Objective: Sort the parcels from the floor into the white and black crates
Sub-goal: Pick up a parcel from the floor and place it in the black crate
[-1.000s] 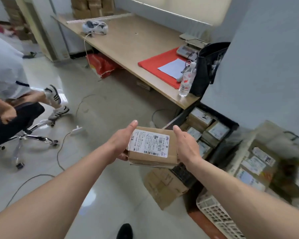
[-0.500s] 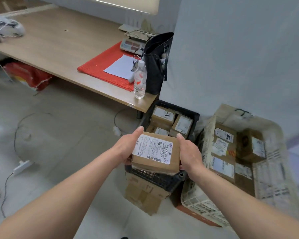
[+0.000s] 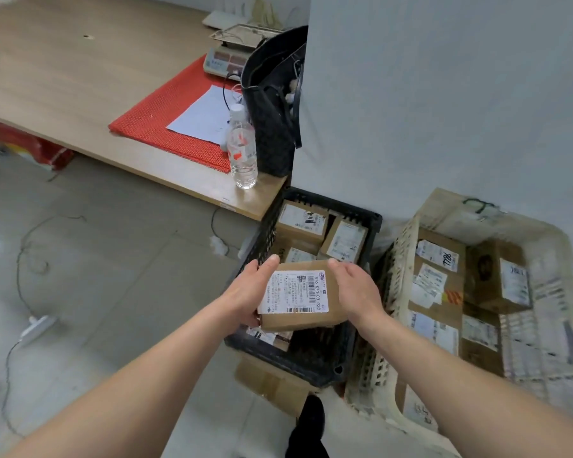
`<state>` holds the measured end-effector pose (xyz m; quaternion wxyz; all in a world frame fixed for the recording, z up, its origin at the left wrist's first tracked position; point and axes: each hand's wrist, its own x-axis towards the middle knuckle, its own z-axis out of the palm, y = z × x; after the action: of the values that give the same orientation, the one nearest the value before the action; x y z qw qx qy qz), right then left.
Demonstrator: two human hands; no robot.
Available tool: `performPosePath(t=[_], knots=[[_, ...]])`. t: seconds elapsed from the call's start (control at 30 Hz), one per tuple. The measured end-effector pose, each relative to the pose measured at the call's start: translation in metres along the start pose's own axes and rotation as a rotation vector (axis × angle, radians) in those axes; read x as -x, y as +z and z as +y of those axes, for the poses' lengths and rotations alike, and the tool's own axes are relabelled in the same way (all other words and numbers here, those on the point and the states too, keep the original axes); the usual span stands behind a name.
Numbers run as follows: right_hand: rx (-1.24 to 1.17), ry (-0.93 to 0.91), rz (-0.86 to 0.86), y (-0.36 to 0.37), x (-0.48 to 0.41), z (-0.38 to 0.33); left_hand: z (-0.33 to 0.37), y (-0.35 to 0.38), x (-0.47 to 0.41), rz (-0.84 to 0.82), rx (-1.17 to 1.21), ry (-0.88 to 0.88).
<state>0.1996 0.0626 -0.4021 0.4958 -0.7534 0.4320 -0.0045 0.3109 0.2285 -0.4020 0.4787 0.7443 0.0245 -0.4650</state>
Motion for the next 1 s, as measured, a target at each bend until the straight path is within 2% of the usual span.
performPosePath(t=[0.2,0.4,0.53,0.73,0.87,1.0], knots=[[0.102,-0.015,-0.152,-0.014,-0.06,-0.004,0.007,0.028,-0.032,0.03,0.038,-0.068],[0.398,-0.11,-0.312,-0.009,-0.096,0.0,-0.001,0.047,-0.053,0.063,0.052,-0.191],[0.543,-0.087,-0.384,0.0,-0.116,0.006,-0.015,0.059,-0.075,0.027,0.096,-0.294],[0.643,-0.068,-0.461,0.004,-0.135,0.017,-0.029,0.077,-0.097,-0.074,0.118,-0.417],[0.66,-0.084,-0.474,0.006,-0.146,0.028,-0.037,0.09,-0.117,-0.08,0.164,-0.464],[0.687,-0.111,-0.507,0.011,-0.148,0.04,-0.036,0.102,-0.131,-0.103,0.291,-0.478]])
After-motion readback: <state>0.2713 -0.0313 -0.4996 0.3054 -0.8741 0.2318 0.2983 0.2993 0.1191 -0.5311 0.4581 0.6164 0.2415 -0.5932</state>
